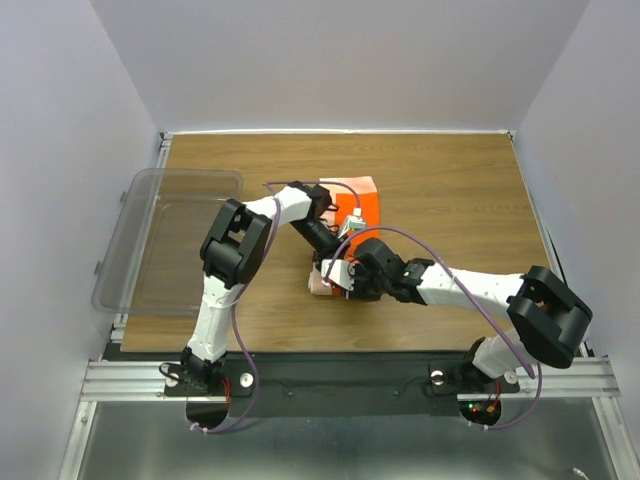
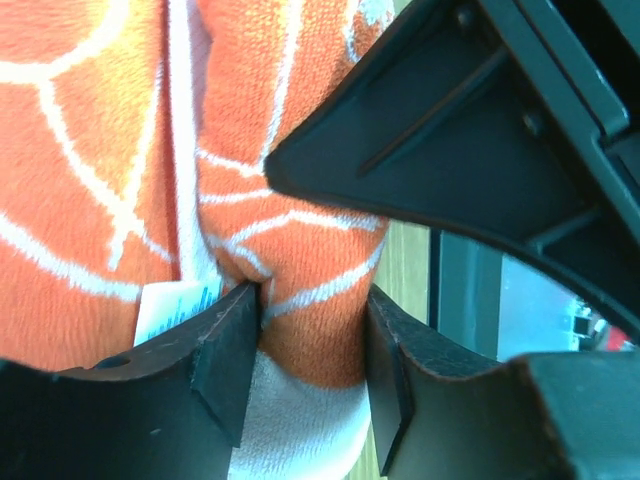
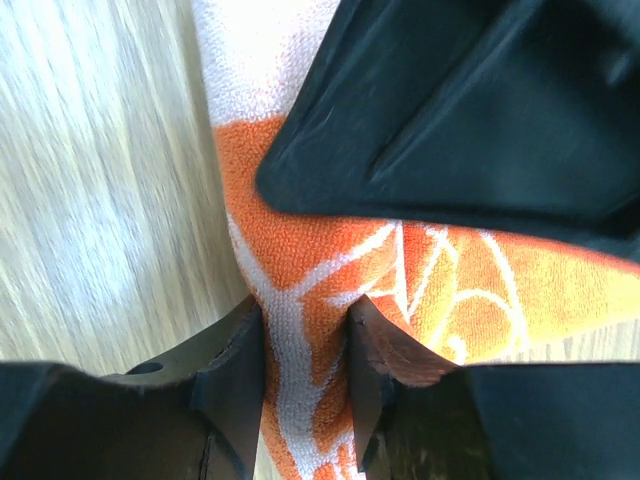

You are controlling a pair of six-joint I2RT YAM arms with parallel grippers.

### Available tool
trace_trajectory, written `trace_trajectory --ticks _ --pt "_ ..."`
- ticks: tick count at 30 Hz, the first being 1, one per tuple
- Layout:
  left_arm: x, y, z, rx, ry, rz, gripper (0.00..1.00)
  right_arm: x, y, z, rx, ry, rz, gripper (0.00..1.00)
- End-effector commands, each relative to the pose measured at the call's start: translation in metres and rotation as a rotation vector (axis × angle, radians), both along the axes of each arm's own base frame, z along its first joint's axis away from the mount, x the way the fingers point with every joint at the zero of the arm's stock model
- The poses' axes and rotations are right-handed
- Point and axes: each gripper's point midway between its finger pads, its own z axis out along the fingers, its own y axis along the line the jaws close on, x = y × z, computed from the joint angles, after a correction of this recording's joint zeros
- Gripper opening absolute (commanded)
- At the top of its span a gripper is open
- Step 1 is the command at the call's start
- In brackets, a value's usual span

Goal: Roll the towels
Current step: Roll the towel

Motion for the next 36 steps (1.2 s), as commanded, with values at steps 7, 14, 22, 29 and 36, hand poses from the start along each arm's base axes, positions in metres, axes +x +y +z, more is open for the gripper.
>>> trace_trajectory --ticks 7,14,22,29,36 --pt "0.043 0.052 0.086 -0.025 -0.348 0.210 0.66 -0.039 0.011 0.006 0.100 0.335 -0.001 0.07" --pt "0.073 0.095 0.135 -0.065 -0.640 0.458 0.73 -0.044 0.014 0.025 0.161 0.619 -0.046 0.06" --pt "0.054 0.111 0.169 -0.083 -0.890 0.589 0.79 -0.041 0.020 0.017 0.196 0.952 -0.076 0.06" --pt "0.002 0.089 0.119 0.032 -1.061 0.340 0.91 -0.027 0.020 0.010 0.230 1.187 -0.066 0.07" --pt "-0.014 0.063 0.088 0.048 -1.304 0.053 0.96 -0.014 0.015 0.000 0.222 1.355 -0.098 0.08"
